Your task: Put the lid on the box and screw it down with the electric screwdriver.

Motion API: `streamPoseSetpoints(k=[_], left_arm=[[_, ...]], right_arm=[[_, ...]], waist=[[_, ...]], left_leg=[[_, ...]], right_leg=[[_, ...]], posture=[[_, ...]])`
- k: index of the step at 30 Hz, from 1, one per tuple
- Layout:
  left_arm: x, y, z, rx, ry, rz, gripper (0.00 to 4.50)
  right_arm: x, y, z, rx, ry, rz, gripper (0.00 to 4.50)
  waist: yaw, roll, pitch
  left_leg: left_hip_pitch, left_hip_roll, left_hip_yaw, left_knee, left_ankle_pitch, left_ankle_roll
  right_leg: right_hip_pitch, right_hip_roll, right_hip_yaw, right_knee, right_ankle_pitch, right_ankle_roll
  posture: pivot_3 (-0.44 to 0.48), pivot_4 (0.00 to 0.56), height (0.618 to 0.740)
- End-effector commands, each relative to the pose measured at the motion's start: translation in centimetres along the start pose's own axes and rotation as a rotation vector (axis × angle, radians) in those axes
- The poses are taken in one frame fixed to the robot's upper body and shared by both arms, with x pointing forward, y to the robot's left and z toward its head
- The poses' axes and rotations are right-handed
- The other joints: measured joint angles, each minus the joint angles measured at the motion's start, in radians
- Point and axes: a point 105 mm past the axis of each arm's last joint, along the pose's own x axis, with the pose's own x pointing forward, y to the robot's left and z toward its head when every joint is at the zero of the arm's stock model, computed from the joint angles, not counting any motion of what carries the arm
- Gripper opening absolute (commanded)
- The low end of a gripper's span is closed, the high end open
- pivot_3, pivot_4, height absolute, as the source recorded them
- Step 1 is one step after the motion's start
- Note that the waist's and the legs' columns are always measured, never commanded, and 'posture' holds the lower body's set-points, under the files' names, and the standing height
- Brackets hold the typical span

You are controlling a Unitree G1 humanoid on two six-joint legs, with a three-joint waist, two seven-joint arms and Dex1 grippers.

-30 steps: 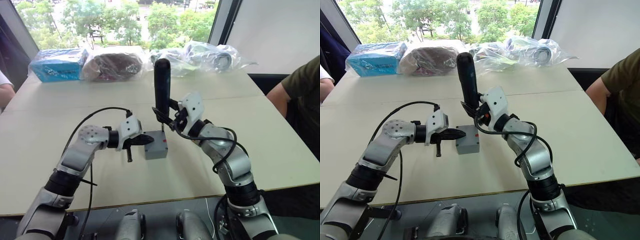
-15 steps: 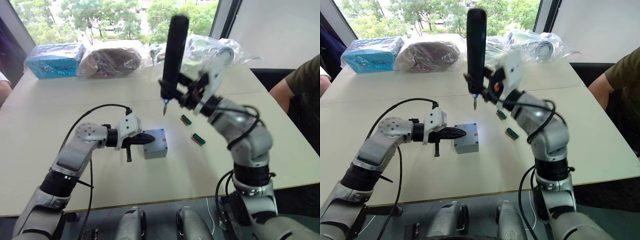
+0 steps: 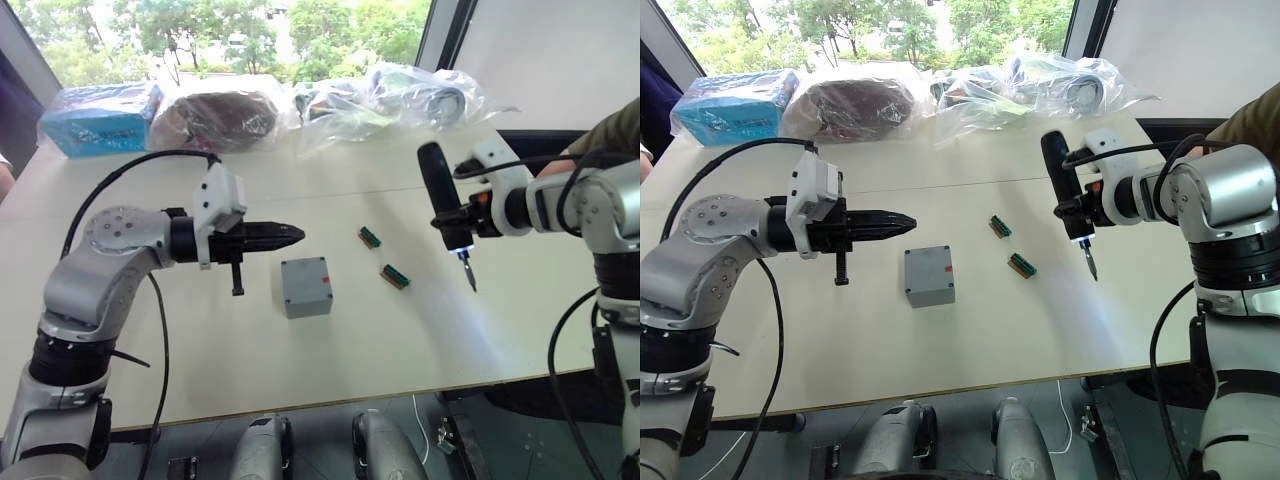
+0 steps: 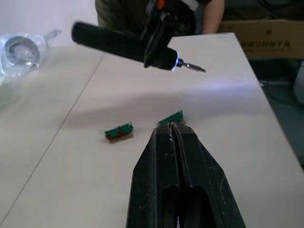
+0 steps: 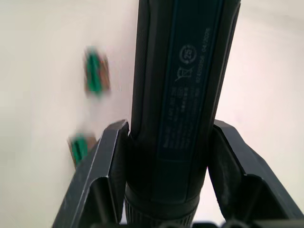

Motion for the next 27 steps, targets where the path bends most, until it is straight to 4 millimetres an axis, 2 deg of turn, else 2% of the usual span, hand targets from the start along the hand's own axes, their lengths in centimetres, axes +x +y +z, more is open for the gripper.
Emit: streamPoseSetpoints(k=[1,5,10,12,17,21,23,26,27], left_arm=[[-0.8,-0.1,1.7,0.039,-0.030,0.017,0.00],[-1.1,-0.5,1.8,0.039,-0.020,0.010,0.00],[-0.8,-0.6,1.8,0.033,-0.020,0.018,0.00],[-0.8,-0.5,1.7,0.030,-0.012,0.023,0.00],[-1.1,-0.3,1.2,0.008,0.015,0.047,0.00],[-2.1,0.1,0.1,-0.007,0.099,0.097,0.00],[-3.3,0.4,-0.5,-0.032,0.142,0.131,0.00],[-5.1,0.8,-1.3,-0.067,0.204,0.187,0.00],[-5.7,0.8,-1.6,-0.080,0.225,0.203,0.25]], right_arm=[[0.3,-1.9,-0.5,-0.001,0.059,-0.076,1.90],[2.2,-2.9,-2.5,0.009,0.150,-0.080,1.90],[4.7,-3.6,-4.1,0.021,0.210,-0.067,1.90],[5.0,-3.8,-4.0,0.023,0.211,-0.067,2.88],[4.9,-4.1,-3.2,0.033,0.183,-0.064,4.46],[2.4,-4.3,-0.3,-0.127,0.055,-0.068,4.46],[-0.2,-4.1,1.2,-0.184,-0.016,-0.060,4.46],[-3.7,-3.5,2.4,-0.280,-0.116,-0.040,4.46],[-4.7,-2.9,2.7,-0.314,-0.154,-0.011,4.49]], waist=[[0.003,0.000,0.000],[0.008,0.000,0.002],[0.008,-0.001,0.002],[0.005,-0.002,0.002],[0.006,-0.002,0.002],[0.009,0.001,0.004],[0.010,0.001,0.006],[0.010,0.000,0.008],[0.009,0.000,0.008]], left_leg=[[0.000,0.000,0.000,0.000,0.000,0.000],[0.000,0.000,0.000,0.000,0.000,0.000],[-0.001,-0.001,0.001,0.001,0.000,0.000],[0.000,-0.001,0.000,0.001,0.000,0.000],[0.001,0.000,0.000,0.002,0.000,0.000],[0.001,-0.001,0.000,0.002,0.000,0.000],[0.001,-0.001,0.000,0.002,0.000,0.000],[0.000,0.000,0.000,0.001,0.000,0.000],[0.000,0.000,0.000,0.000,0.000,0.000]], right_leg=[[0.000,0.001,0.000,0.000,0.000,0.000],[0.000,0.000,0.000,0.000,0.000,0.000],[0.000,-0.001,0.001,0.000,0.000,0.000],[0.001,0.000,0.000,0.000,0.000,0.000],[0.002,0.000,0.000,0.000,0.000,0.000],[0.002,0.000,0.000,0.001,0.000,0.000],[0.001,-0.001,0.000,0.001,0.000,0.000],[0.000,-0.001,0.000,0.001,0.000,0.001],[0.000,0.000,0.000,0.001,0.000,0.001]], posture=[[0.000,0.150,0.740],[0.000,0.150,0.740],[0.000,0.150,0.740],[0.000,0.150,0.740],[0.000,0.150,0.740],[0.000,0.150,0.740],[0.000,0.150,0.740],[0.000,0.150,0.740],[0.000,0.150,0.740]])
